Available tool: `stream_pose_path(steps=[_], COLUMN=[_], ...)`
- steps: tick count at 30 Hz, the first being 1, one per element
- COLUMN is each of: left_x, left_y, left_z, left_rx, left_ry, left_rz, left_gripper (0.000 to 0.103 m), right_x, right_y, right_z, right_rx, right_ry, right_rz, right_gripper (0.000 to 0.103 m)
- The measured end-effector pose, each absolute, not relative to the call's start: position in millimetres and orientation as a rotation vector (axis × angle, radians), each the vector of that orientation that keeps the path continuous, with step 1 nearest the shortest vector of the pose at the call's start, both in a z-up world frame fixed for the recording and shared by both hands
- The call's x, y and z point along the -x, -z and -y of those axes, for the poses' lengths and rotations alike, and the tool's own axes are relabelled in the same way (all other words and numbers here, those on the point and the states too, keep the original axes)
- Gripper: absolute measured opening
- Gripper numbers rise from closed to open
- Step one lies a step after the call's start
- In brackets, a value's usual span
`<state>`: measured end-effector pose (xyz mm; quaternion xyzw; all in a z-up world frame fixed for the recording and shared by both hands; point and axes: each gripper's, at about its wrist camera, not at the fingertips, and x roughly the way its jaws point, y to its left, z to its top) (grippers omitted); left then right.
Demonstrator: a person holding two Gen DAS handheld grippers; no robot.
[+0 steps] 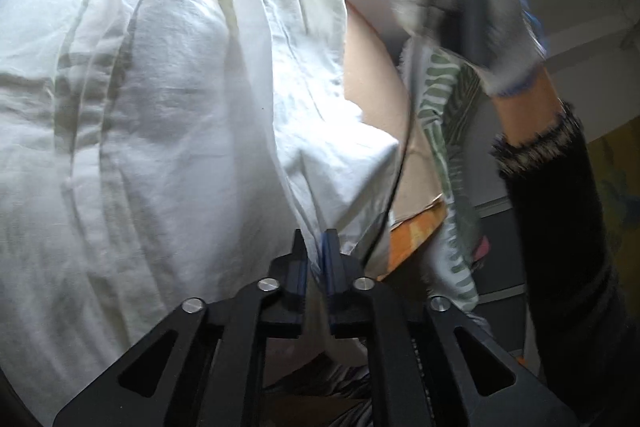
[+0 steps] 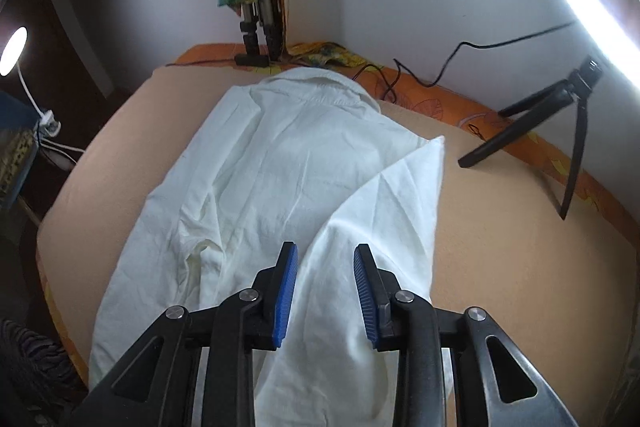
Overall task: Fold small clothes
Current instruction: 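Open both grippers and release the folded sleeve onto the shirt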
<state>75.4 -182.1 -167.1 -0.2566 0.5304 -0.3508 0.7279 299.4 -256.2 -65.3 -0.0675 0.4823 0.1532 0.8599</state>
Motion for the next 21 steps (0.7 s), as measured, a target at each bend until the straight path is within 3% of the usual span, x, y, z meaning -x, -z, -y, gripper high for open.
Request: stream_pose_path(steps=[5,11,21], left_x=[-71.9,-70.5,-69.0], left_y=[169.1,172.4,172.1], left_z=[179.6,162.3,162.7], left_rx=[0.548,0.547,0.548], left_ry=[0.776,0.791,0.764], left_rz=[-1.179,-1.180,-1.159], left_gripper=[0.007,0.007,0.007], right_x=[-234.5,-144.3,-74.9], right_y=[55.9,88.0,139.5], right_z=[315.7,374.7,373.4], right_rx=[0.015,-0.125,-0.235], right_ry=[-0.344,-0.375,-0.560], right_rz=[-0.991,-1.026,-1.062], right_gripper=[0.030,0.033,0.038])
